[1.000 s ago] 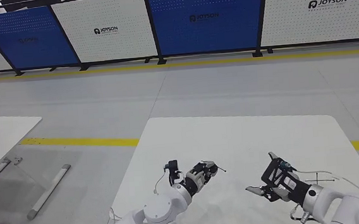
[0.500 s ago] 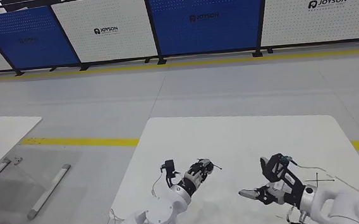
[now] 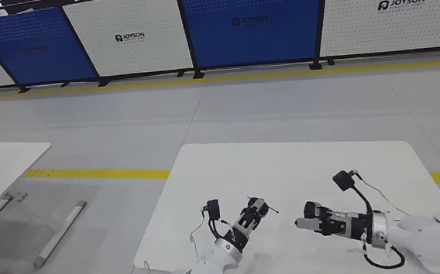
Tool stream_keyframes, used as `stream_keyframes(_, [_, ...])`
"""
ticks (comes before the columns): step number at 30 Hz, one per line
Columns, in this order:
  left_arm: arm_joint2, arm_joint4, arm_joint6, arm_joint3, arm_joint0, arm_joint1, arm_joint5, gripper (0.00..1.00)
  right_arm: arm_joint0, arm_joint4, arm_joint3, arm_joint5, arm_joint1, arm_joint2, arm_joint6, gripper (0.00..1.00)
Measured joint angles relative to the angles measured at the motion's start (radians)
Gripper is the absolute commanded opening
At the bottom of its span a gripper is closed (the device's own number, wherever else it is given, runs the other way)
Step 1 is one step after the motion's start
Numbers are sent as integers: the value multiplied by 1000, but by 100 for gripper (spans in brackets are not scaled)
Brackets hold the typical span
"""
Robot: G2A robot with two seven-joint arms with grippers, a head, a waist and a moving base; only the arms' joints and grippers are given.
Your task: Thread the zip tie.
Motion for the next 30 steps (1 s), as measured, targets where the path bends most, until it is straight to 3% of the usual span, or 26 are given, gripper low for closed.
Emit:
stream_keyframes(2, [0,0,0,0,0,0,0,0,0,-57,0,0,0,0,-1,100])
stream_keyframes(6, [0,0,-1,1,0,0,1,0,0,-61,0,0,0,0,0,100])
stream_keyframes(14, [-8,-70,-28,-12,-10,-21,62,0,-19,-231,36,0,-14,-10,-115,100])
stream_keyframes(20, [-28,-90,-37,-87,2,-27,107,0,43,-149,119,0,-53,-82,-89,100])
stream_keyframes(23, [-33,-77,-12,-93,4,-31,118,0,83,-74,161,0,-79,-110,-55,100])
stream_keyframes(30, [-33,-76,-11,-92,3,-32,118,0,85,-70,164,0,-80,-110,-52,100])
